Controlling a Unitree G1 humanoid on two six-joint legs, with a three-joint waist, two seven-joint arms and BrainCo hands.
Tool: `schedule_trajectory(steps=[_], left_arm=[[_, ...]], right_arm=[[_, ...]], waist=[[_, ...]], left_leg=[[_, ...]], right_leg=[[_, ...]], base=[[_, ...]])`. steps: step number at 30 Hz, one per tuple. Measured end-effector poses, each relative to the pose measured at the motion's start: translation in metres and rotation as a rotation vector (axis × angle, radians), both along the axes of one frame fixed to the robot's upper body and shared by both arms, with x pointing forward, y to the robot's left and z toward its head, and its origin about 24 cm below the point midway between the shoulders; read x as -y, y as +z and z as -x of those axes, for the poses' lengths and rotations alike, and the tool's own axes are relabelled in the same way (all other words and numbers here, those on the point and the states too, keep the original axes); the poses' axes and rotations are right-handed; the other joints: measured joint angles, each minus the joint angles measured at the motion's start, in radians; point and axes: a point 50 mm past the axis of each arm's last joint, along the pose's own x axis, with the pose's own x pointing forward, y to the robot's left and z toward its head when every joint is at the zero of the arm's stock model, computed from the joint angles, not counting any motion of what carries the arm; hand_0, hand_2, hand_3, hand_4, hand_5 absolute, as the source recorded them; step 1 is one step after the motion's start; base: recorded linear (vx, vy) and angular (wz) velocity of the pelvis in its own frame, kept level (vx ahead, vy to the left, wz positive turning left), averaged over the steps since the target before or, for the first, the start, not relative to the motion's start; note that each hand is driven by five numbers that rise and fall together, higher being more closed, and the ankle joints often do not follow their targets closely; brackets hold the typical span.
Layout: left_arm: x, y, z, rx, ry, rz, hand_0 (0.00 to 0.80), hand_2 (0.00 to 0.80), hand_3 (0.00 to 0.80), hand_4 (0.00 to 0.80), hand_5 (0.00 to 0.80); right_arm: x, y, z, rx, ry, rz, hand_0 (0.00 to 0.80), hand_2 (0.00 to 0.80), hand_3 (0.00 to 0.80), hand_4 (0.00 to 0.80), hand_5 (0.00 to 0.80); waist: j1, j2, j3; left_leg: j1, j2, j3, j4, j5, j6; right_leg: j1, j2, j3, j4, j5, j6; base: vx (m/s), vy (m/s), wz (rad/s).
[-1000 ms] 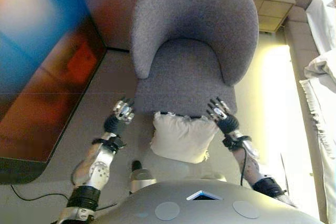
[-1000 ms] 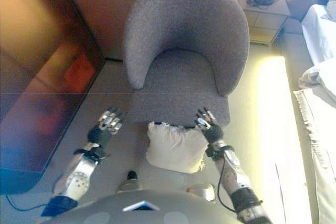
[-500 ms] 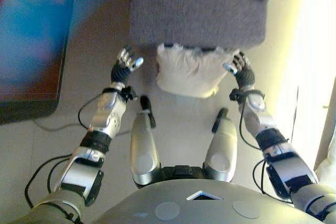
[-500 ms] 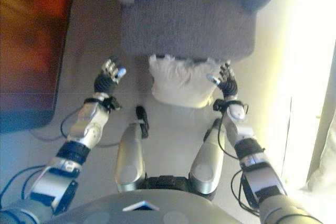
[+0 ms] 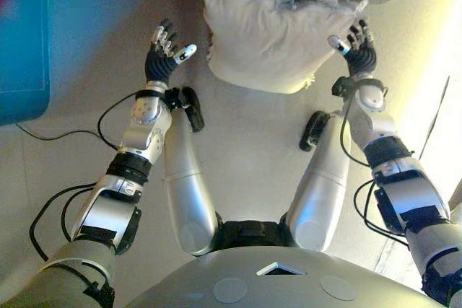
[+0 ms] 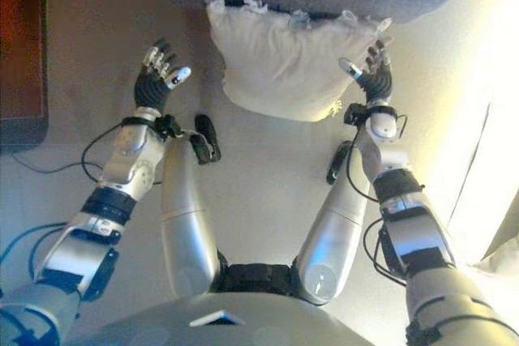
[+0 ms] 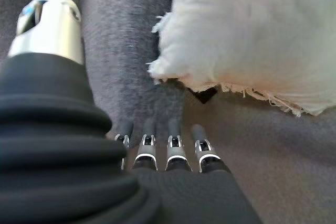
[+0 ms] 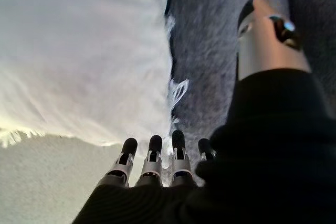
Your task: Pick up the cushion and take it to the sofa
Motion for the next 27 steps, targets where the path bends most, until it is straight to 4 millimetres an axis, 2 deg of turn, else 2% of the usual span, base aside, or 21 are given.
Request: schedule_trajectory(steps=[3,7,10,13,17,23,27], left_arm=[[0.0,0.007,-0.005,0.008,-0.004,-0.02,0.0,0.0,0.0,0.0,0.0],[-0.009,0.014,-0.011,-0.014,0.013,-0.07,0.0,0.0,0.0,0.0,0.0],[-0.016,0.019,-0.019,-0.049,0.027,-0.121,0.0,0.0,0.0,0.0,0.0],[-0.02,0.035,-0.035,-0.092,0.037,-0.169,0.0,0.0,0.0,0.0,0.0],[-0.02,0.053,-0.049,-0.13,0.004,-0.136,0.0,0.0,0.0,0.0,0.0],[-0.016,0.054,-0.052,-0.162,-0.073,-0.14,0.0,0.0,0.0,0.0,0.0],[-0.017,0.054,-0.052,-0.165,-0.091,-0.144,0.0,0.0,0.0,0.0,0.0]], right_arm=[[0.011,0.0,0.0,-0.023,-0.057,0.01,0.0,0.0,0.0,0.0,0.0],[0.024,0.004,0.001,-0.029,-0.114,0.005,0.0,0.0,0.0,0.0,0.0],[0.03,0.007,-0.002,-0.066,-0.13,0.014,0.0,0.0,0.0,0.0,0.0],[0.042,0.016,-0.009,-0.108,-0.114,0.008,0.0,0.0,0.0,0.0,0.0],[0.05,0.025,-0.017,-0.161,-0.065,0.011,0.0,0.0,0.0,0.0,0.0],[0.033,0.04,-0.029,-0.181,0.123,0.016,0.0,0.0,0.0,0.0,0.0],[0.027,0.042,-0.032,-0.22,0.21,0.04,0.0,0.0,0.0,0.0,0.0]], waist=[[0.0,0.001,0.009],[-0.002,-0.001,0.011],[-0.022,-0.002,0.012],[-0.027,-0.002,0.014],[-0.028,-0.003,0.015],[-0.021,-0.003,0.016],[-0.018,-0.003,0.016]], left_leg=[[-0.053,0.005,-0.018,0.068,-0.014,-0.002],[-0.104,0.016,-0.034,0.137,-0.032,-0.004],[-0.145,0.022,-0.049,0.204,-0.054,-0.001],[-0.193,0.033,-0.056,0.279,-0.072,0.006],[-0.235,0.036,-0.063,0.34,-0.081,0.007],[-0.269,0.032,-0.08,0.392,-0.08,0.008],[-0.298,0.009,-0.098,0.422,-0.08,0.007]], right_leg=[[-0.051,0.001,0.022,0.074,-0.025,0.001],[-0.102,0.011,0.049,0.139,-0.044,0.003],[-0.135,0.017,0.071,0.193,-0.06,0.011],[-0.185,0.023,0.108,0.262,-0.077,0.017],[-0.229,0.025,0.143,0.329,-0.095,0.017],[-0.26,0.013,0.166,0.409,-0.132,0.017],[-0.271,-0.004,0.173,0.452,-0.157,0.017]], base=[[0.056,-0.031,0.02],[0.044,-0.015,-0.06],[0.036,0.0,-0.06],[0.034,-0.003,-0.03],[0.03,-0.018,0.02],[0.022,-0.05,0.1],[0.028,-0.036,0.17]])
